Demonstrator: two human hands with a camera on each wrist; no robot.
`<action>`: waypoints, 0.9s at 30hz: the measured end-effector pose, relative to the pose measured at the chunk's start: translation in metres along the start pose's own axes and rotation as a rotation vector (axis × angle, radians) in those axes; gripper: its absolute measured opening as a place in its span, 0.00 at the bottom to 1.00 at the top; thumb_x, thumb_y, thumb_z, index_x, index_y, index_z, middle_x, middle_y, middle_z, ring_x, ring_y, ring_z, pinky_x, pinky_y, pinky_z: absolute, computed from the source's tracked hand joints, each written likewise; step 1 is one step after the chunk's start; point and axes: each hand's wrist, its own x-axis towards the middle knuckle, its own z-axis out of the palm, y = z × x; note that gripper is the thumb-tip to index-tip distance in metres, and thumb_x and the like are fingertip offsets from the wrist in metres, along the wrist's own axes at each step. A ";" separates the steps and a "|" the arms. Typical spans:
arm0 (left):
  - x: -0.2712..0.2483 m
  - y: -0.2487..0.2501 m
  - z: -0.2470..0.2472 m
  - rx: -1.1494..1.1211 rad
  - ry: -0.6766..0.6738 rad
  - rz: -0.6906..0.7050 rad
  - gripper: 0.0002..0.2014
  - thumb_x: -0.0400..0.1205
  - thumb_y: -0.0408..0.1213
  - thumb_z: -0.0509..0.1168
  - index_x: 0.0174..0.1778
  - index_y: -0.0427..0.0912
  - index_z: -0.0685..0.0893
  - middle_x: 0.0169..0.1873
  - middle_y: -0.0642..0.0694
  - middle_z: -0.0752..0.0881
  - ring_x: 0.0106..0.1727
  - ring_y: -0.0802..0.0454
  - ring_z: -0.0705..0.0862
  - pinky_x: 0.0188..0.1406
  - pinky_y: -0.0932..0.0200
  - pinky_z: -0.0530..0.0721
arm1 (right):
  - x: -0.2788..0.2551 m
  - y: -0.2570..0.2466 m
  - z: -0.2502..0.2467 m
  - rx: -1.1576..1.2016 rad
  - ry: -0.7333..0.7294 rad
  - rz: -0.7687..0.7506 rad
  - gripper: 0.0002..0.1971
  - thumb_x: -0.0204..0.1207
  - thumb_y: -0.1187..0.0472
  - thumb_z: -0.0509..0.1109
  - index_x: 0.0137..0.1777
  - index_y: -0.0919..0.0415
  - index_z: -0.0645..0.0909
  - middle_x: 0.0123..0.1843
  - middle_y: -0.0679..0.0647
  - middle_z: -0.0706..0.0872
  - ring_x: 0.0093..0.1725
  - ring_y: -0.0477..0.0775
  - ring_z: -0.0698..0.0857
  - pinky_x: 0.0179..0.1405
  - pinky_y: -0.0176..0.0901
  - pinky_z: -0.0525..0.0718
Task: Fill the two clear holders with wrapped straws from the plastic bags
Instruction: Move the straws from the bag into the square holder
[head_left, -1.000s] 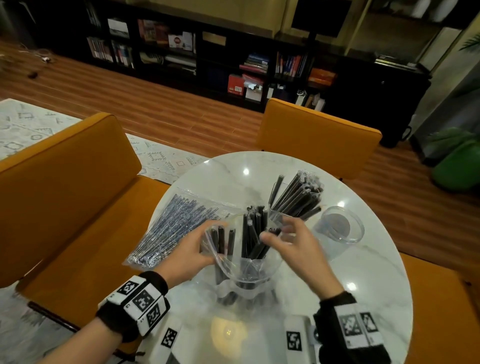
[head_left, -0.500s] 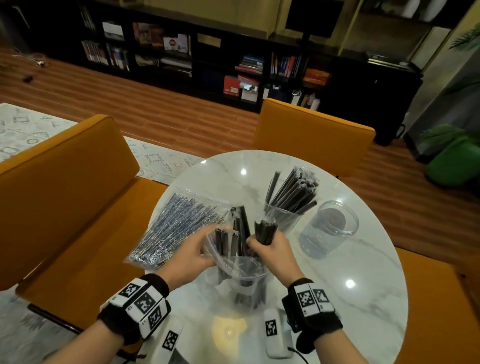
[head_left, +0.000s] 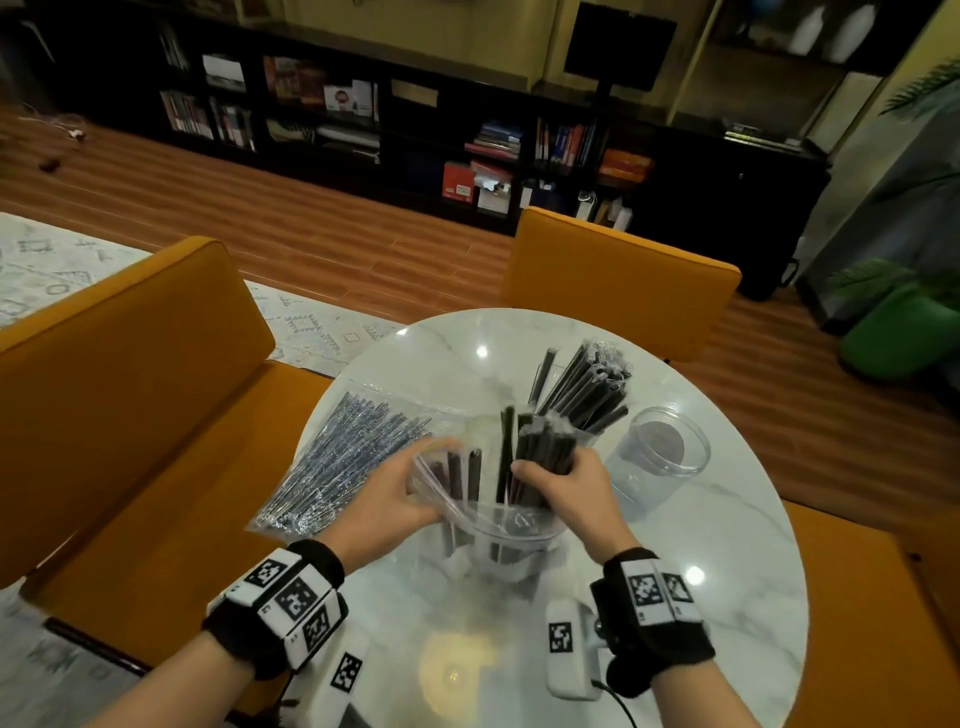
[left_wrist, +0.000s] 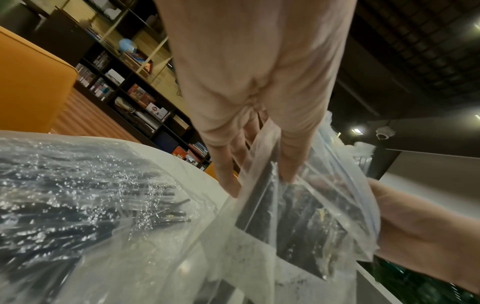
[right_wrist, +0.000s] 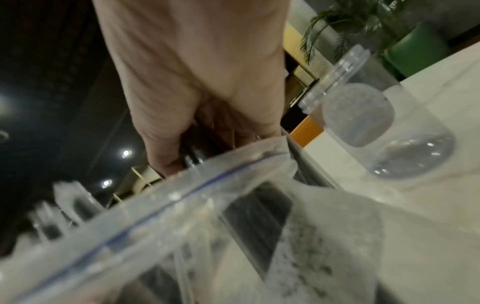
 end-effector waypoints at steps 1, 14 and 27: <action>0.001 0.002 -0.002 0.014 0.006 -0.001 0.30 0.71 0.28 0.78 0.68 0.48 0.79 0.59 0.65 0.82 0.56 0.83 0.79 0.52 0.82 0.77 | 0.000 -0.007 -0.007 0.059 0.016 -0.022 0.10 0.71 0.60 0.79 0.51 0.59 0.89 0.48 0.55 0.93 0.49 0.51 0.92 0.51 0.46 0.90; 0.013 -0.007 -0.001 0.025 -0.021 -0.055 0.35 0.70 0.30 0.79 0.71 0.53 0.75 0.62 0.56 0.85 0.63 0.59 0.84 0.68 0.53 0.79 | -0.013 -0.078 -0.057 0.369 0.052 -0.229 0.11 0.76 0.69 0.72 0.37 0.55 0.91 0.48 0.65 0.91 0.54 0.66 0.89 0.62 0.61 0.85; -0.004 -0.018 -0.013 0.097 0.013 -0.022 0.30 0.75 0.24 0.73 0.66 0.60 0.79 0.63 0.68 0.81 0.64 0.76 0.77 0.61 0.73 0.79 | 0.000 -0.168 -0.128 0.654 0.206 -0.584 0.05 0.76 0.70 0.70 0.49 0.63 0.79 0.42 0.53 0.88 0.52 0.59 0.88 0.65 0.60 0.85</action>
